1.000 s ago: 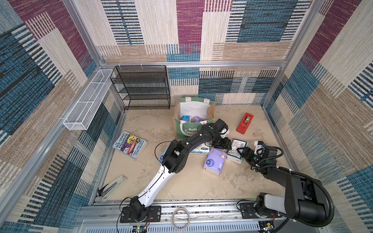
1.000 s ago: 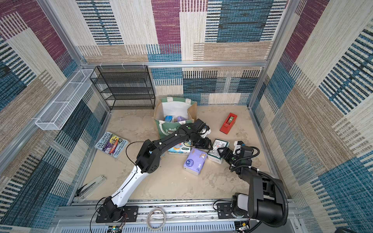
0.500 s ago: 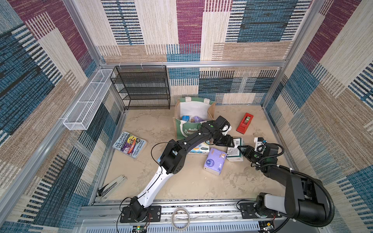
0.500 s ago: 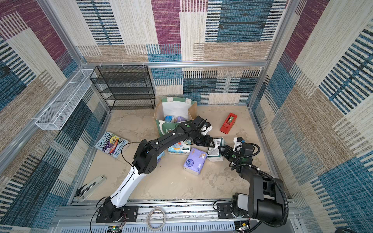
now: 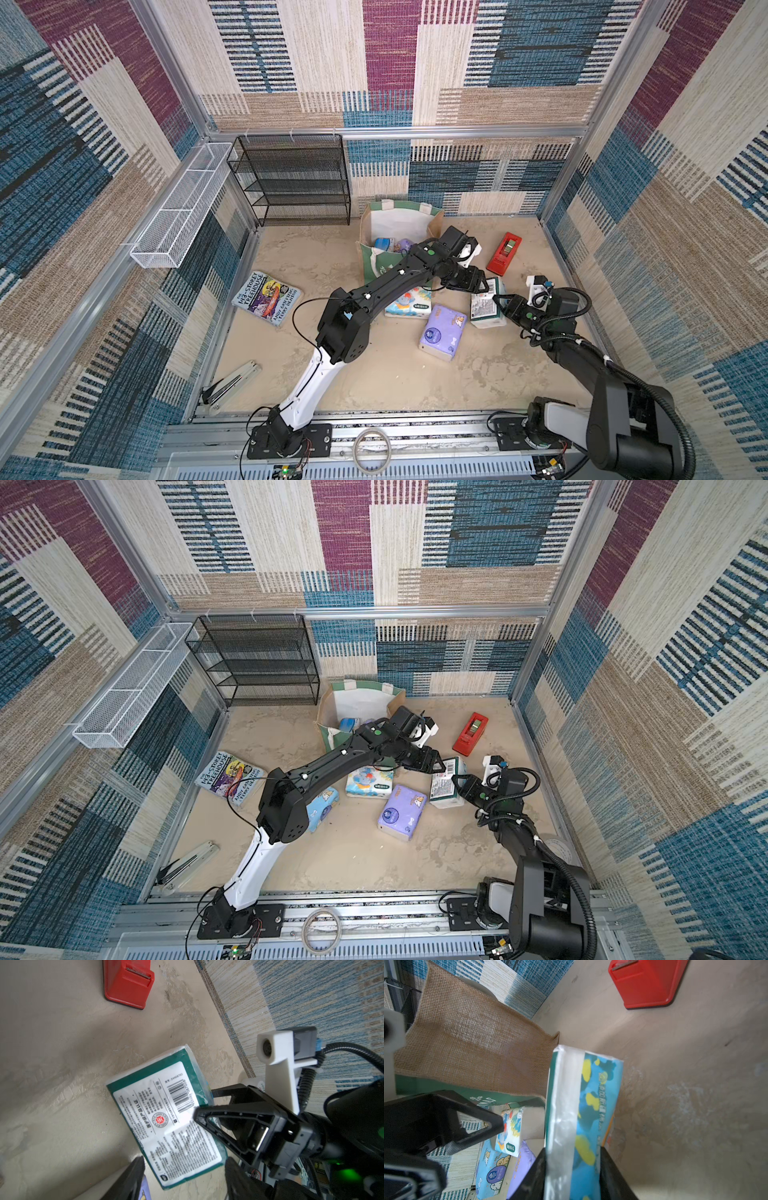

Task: Put tissues into the canvas bag
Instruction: Pick up the pack of facial tissues from the center of the board.

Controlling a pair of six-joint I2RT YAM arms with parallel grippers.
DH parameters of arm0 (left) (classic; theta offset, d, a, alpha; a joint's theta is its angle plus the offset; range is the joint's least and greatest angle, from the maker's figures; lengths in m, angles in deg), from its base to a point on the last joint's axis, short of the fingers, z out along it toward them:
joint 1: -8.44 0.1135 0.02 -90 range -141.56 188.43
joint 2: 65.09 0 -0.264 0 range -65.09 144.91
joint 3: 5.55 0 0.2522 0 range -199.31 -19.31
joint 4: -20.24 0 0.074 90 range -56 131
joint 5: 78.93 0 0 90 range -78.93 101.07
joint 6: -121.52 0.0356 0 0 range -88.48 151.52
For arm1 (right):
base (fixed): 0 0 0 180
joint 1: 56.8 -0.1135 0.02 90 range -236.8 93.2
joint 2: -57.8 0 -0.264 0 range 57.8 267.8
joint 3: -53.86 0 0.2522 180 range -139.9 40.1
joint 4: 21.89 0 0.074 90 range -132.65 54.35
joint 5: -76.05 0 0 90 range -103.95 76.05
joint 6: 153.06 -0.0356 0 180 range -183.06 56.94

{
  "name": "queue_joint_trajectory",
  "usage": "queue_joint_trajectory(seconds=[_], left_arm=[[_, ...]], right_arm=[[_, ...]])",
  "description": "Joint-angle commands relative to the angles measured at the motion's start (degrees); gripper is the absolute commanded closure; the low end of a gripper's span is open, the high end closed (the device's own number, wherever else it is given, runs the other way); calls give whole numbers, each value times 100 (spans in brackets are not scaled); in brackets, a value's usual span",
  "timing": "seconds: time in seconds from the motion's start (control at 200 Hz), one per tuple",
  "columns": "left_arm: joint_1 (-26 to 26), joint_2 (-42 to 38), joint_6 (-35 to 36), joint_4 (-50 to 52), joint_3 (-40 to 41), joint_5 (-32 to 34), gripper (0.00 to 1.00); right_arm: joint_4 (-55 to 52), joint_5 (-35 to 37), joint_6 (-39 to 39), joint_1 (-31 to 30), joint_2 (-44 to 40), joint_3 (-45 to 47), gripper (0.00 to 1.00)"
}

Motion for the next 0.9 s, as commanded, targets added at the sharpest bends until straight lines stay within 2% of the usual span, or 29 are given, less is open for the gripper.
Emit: queue_joint_trajectory(seconds=[0.0,0.23,0.391,0.526,0.656,0.892], left_arm=[[-11,-438,80,-237,187,228,33],[-11,-1572,286,-622,1019,654,31],[90,-2312,434,-738,1633,1000,24],[493,-2914,273,-1001,2322,919,22],[831,-3610,257,-1213,3051,1106,19],[1540,-4751,205,-1433,4168,1423,8]], right_arm=[[-97,-74,-53,4,-204,-164,60],[-541,-249,-245,3,-621,-624,60],[-825,-261,-373,4,-791,-1015,61],[-869,-374,-570,0,-847,-1349,61],[-738,-525,-893,-7,-828,-1615,62],[-602,-646,-1283,-48,-731,-2229,63]])
